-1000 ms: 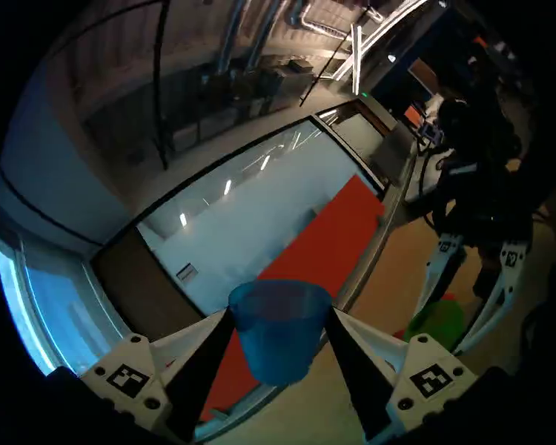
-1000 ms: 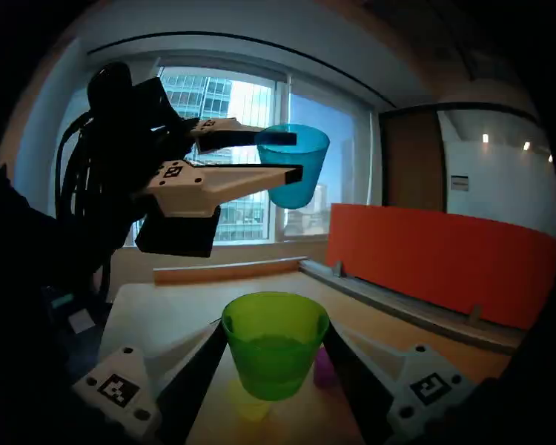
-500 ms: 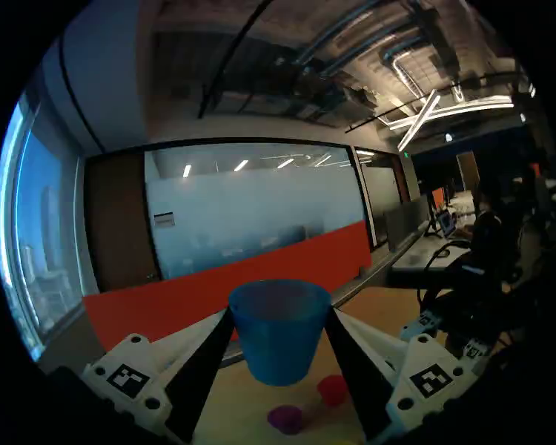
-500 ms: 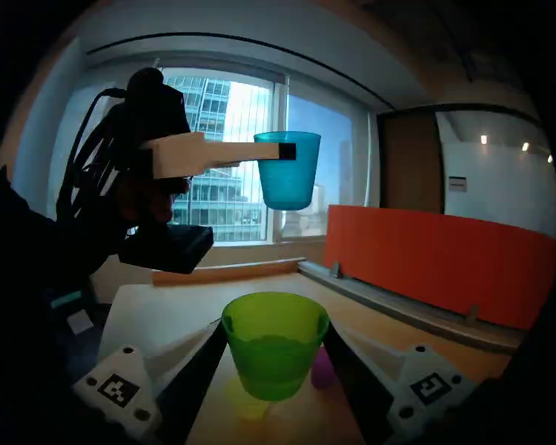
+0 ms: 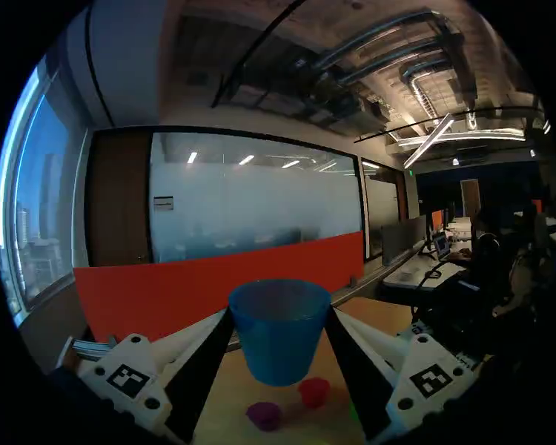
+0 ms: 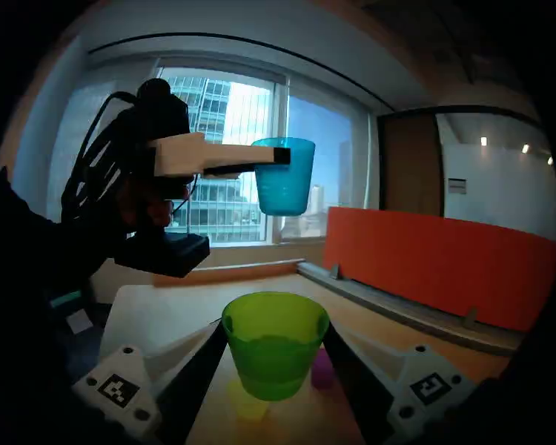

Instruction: Pour water

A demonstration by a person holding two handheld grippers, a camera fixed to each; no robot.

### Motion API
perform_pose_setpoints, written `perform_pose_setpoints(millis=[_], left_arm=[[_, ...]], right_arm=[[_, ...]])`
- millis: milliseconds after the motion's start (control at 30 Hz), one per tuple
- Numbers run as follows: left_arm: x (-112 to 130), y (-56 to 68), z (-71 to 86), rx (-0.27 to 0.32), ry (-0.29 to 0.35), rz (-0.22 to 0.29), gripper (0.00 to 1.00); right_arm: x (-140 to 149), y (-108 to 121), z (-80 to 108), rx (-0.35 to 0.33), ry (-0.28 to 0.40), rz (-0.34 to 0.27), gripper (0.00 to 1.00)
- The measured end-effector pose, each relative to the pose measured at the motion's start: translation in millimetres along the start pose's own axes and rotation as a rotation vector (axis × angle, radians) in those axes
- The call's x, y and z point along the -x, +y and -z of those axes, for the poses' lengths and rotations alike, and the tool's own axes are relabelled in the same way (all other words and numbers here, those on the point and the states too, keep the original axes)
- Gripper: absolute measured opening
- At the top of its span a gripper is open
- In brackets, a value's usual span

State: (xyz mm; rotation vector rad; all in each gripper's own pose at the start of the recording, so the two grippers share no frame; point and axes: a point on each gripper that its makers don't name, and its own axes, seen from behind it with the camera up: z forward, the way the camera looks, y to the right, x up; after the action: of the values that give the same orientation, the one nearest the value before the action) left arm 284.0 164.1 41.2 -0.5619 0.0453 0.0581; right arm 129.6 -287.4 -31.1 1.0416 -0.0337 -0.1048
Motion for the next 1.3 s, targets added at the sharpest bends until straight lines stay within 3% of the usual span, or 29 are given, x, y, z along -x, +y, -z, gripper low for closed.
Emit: perform_pose_setpoints(millis=[667,967,1300], left_arm=[[61,-19.7,28.8,-0.014,-0.083,0.022,0.86],[75,-21.4,34.8,-0.011,-0.102,0.018,0.86],[104,-22.6,42.0,0.001,-0.173,-0.004,0.86]], right_arm=[[7,24,39.6,0.087,-0.039,0.002,0.91],[11,26,42.4,0.094,-0.042,-0.010,0.91],[25,25,43.2,0.086,-0.081,-0.010,0.91]])
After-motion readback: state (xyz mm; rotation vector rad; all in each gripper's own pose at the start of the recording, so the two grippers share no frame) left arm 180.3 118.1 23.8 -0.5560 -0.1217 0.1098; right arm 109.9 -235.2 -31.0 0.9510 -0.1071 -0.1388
